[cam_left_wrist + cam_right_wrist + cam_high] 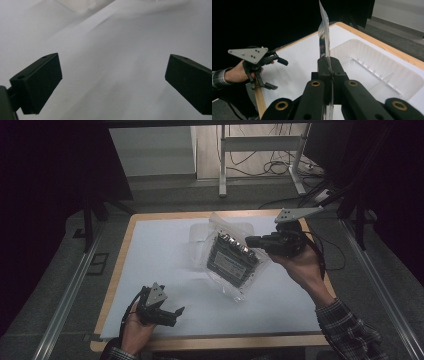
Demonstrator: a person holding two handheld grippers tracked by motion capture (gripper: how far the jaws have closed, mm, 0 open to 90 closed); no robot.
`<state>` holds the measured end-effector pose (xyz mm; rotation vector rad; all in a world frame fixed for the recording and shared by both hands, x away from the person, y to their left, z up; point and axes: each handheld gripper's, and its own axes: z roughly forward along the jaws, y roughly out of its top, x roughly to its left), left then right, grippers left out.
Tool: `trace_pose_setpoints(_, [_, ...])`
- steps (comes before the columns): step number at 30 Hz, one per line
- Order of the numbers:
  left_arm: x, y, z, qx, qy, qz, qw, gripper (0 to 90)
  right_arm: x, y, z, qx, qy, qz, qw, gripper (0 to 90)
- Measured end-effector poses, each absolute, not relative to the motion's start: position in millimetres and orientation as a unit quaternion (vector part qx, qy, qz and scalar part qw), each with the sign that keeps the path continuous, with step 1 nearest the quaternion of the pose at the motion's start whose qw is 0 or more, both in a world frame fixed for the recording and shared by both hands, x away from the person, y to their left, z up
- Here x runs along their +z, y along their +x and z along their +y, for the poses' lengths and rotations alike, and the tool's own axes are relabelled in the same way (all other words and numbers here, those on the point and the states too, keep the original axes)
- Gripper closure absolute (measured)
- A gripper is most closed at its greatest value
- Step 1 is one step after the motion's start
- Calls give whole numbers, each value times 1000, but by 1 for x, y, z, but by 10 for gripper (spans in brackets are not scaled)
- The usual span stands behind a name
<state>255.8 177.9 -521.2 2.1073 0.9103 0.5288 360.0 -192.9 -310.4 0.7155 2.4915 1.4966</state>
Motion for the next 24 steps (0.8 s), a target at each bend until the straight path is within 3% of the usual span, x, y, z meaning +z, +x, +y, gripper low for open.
trace_pose_setpoints(24, [-521, 256, 178, 204, 827, 355, 384, 8, -279, 409, -178, 524, 260, 809, 61, 888])
